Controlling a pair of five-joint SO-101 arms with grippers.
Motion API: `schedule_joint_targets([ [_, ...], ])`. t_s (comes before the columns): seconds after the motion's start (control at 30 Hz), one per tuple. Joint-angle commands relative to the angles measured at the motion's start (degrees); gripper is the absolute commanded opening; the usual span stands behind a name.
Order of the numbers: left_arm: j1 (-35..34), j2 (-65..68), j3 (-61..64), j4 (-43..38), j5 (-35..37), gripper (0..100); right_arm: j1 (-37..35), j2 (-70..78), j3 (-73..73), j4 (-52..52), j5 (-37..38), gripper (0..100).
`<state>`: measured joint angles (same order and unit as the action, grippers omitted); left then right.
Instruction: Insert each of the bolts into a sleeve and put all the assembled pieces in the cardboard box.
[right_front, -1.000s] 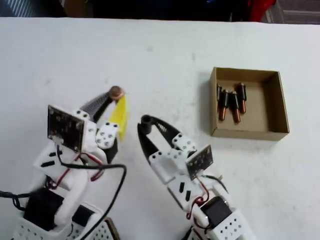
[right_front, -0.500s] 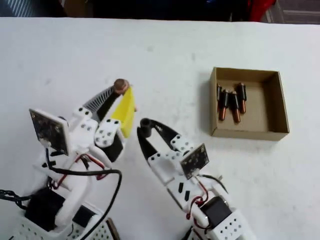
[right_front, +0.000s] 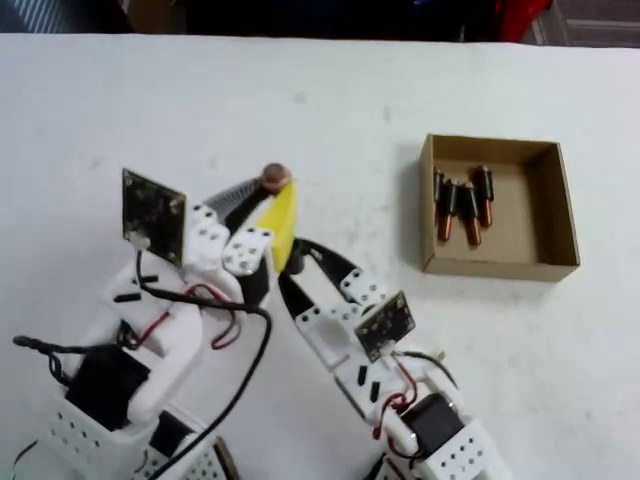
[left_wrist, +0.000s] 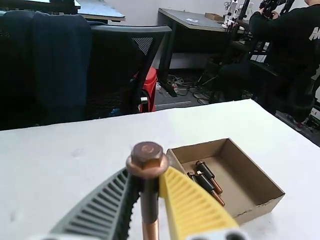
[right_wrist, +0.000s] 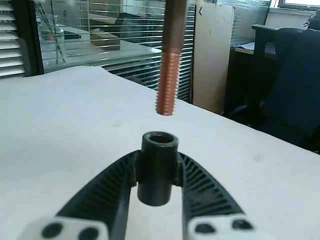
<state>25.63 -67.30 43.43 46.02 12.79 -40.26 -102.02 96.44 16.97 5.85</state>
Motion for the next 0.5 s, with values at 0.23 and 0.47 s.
schedule_joint_targets([
  [0.23, 0.9, 0.0, -0.8, 0.6, 0.5, 2, -0.4, -0.4, 0.4, 0.1, 0.3, 1.7],
  [0.47, 1.0, 0.0, -0.4, 0.8, 0.5, 2, -0.4, -0.4, 0.4, 0.1, 0.3, 1.7],
])
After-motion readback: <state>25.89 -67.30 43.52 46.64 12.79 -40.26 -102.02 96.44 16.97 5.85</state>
